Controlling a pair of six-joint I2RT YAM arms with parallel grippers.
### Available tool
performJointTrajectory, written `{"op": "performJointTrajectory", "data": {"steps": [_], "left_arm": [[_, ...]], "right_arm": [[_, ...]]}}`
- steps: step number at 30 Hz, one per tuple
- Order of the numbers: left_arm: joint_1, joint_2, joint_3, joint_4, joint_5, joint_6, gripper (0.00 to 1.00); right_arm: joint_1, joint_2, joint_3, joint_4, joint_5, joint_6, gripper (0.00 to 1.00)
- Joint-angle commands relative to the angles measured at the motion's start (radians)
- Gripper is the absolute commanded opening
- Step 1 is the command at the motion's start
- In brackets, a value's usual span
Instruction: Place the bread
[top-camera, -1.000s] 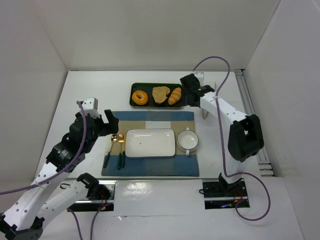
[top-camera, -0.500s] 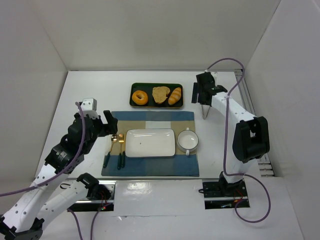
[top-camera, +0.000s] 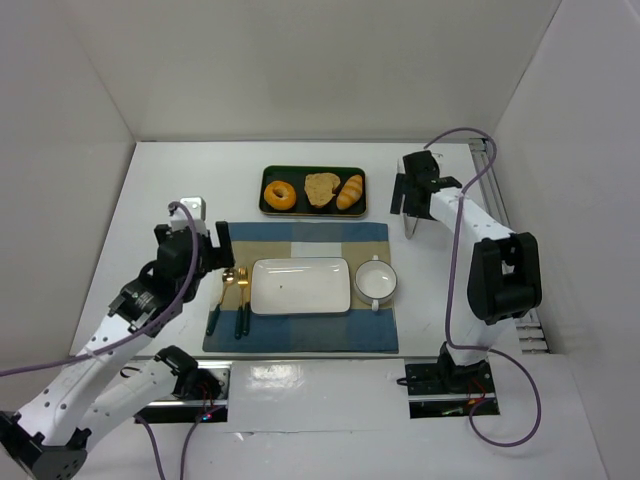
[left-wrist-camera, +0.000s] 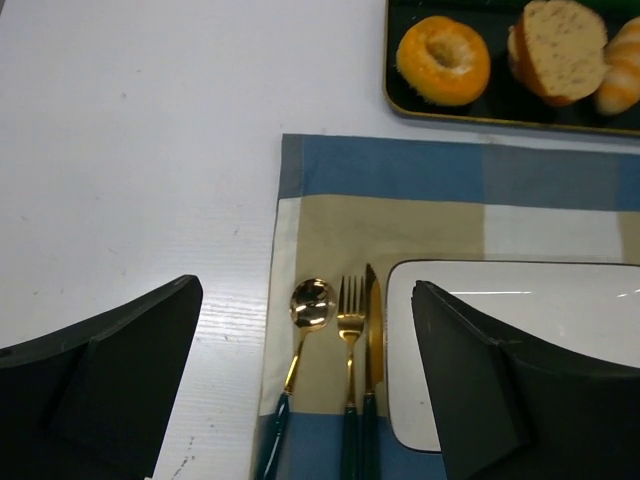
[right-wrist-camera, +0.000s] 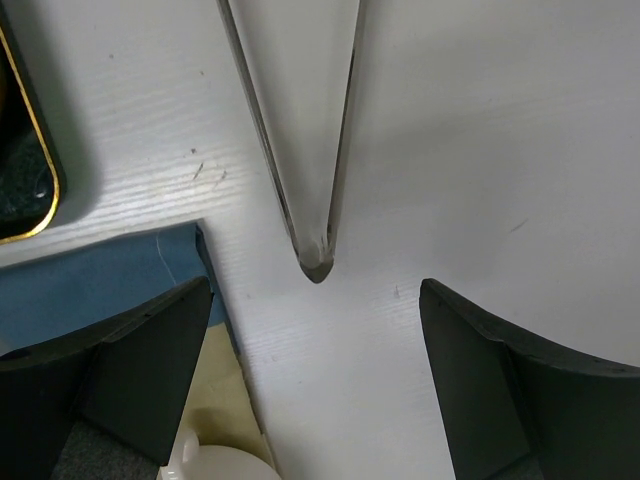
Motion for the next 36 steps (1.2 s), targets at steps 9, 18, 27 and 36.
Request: {"op": "performJointTrajectory", "data": {"steps": [9,18,27,36], "left_arm": [[0.005,0.118,-0.067,0.267,-0.13,0.179,1.0],[0.005,0.197,-0.11,0.388,-0.251,0.202,1.0],[0.005,0.295,-0.04,0.264,-0.213,0.189,1.0],[0.005,0.277,0.063,0.177,-0.266,0.081,1.0]], "right_arm": [[-0.009,-0.063,-0.111,0.103,-0.064,0.014,0.93],[-0.018,-0.063,-0.1,0.121,-0.042,0.005,0.93],[-0.058,0.003,-0.027,0.175,-0.085,-0.023,0.93],[-0.077,0.141,0.039,0.207,-0.118,-0.023,0.93]]}}
